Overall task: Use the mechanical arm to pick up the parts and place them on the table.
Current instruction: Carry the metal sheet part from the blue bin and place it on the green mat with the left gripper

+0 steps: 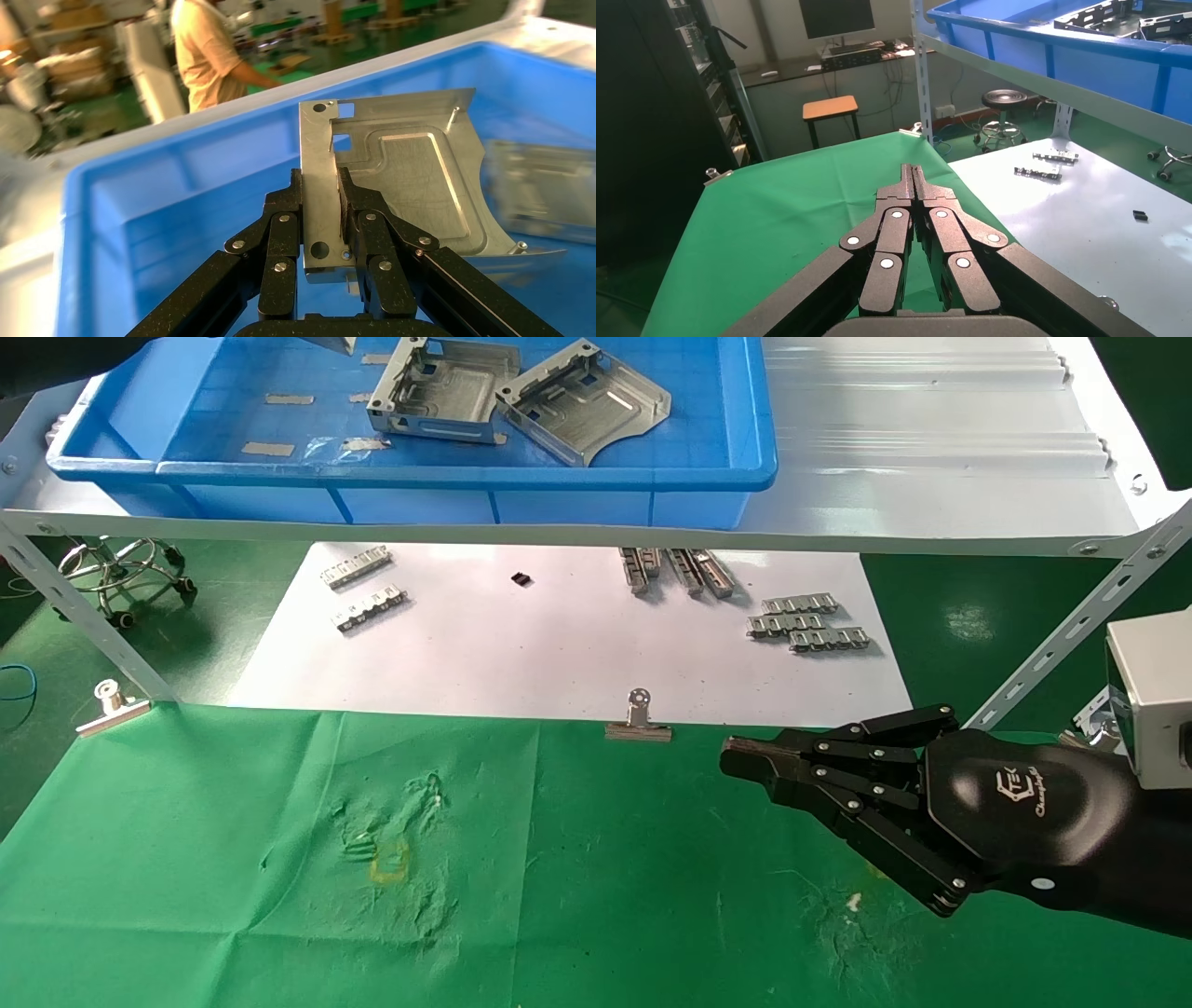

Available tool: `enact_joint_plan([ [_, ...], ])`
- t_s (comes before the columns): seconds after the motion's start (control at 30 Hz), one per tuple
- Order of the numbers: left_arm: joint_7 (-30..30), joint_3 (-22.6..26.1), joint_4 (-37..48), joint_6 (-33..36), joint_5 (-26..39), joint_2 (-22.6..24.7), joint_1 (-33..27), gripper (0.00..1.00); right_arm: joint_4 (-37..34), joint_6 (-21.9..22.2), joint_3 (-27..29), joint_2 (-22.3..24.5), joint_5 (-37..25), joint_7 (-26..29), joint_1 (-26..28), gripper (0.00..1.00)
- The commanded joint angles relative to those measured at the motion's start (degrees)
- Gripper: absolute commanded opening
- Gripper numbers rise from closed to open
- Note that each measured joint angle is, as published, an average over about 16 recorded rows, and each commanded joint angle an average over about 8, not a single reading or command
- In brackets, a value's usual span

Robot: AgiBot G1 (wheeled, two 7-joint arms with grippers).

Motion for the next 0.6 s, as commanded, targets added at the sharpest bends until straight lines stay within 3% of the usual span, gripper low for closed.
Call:
enact_joint_plan([
  [0.03,0.7,-0.2,-0.5,3.2,-0.4,-0.8,0.1,0.00,0.0,0.0,0.0,0.0,0.0,0.0,0.0,0.00],
  [0.4,7.0,-0.3,-4.2,25.4,-1.8,-5.5,1.6,0.00,0.0,0.0,0.0,0.0,0.0,0.0,0.0,0.00],
  [0.6,10.3,0.9,-8.8,30.0,-3.1,-7.0,3.7,0.00,0.0,0.0,0.0,0.0,0.0,0.0,0.0,0.00],
])
